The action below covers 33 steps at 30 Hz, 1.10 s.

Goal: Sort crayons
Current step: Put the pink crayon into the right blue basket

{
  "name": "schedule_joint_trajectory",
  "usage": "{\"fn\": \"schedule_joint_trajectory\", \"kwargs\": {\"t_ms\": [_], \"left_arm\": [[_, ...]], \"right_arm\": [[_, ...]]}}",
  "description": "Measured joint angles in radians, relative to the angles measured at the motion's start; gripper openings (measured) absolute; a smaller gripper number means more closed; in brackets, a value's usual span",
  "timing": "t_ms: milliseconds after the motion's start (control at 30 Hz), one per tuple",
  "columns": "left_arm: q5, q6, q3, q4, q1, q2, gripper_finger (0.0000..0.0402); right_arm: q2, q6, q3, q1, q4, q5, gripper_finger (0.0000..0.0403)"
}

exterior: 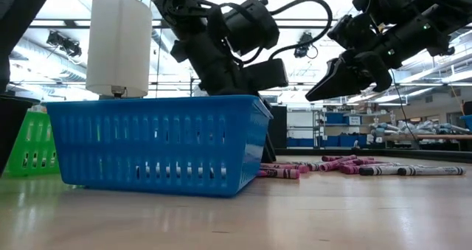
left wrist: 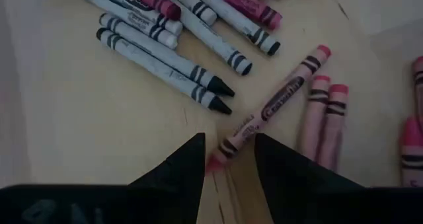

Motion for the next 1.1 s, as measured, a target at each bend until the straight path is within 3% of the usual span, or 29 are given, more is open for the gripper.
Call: {"fn": "schedule_joint_trajectory", "kwargs": {"t_ms": [367, 800, 1100], "left_arm": [[0.034, -0.001, 0.001, -0.045, 0.007, -0.002, 0.0136], [0.083, 0.070, 0.001, -0.056, 0.010, -0.003, 0.0025], [0.080, 0.068, -0.004, -0.092, 0.005, -0.061, 0.0018]], "right_arm": [[0.000, 0.000, 0.000, 0.000, 0.006, -0.005, 0.0084], [0.000, 0.001, 0.000, 0.000, 0.004, -0.009, 0.0084], [0.000, 0.008, 0.000, 0.000, 0.000, -0.009, 0.0084]]}}
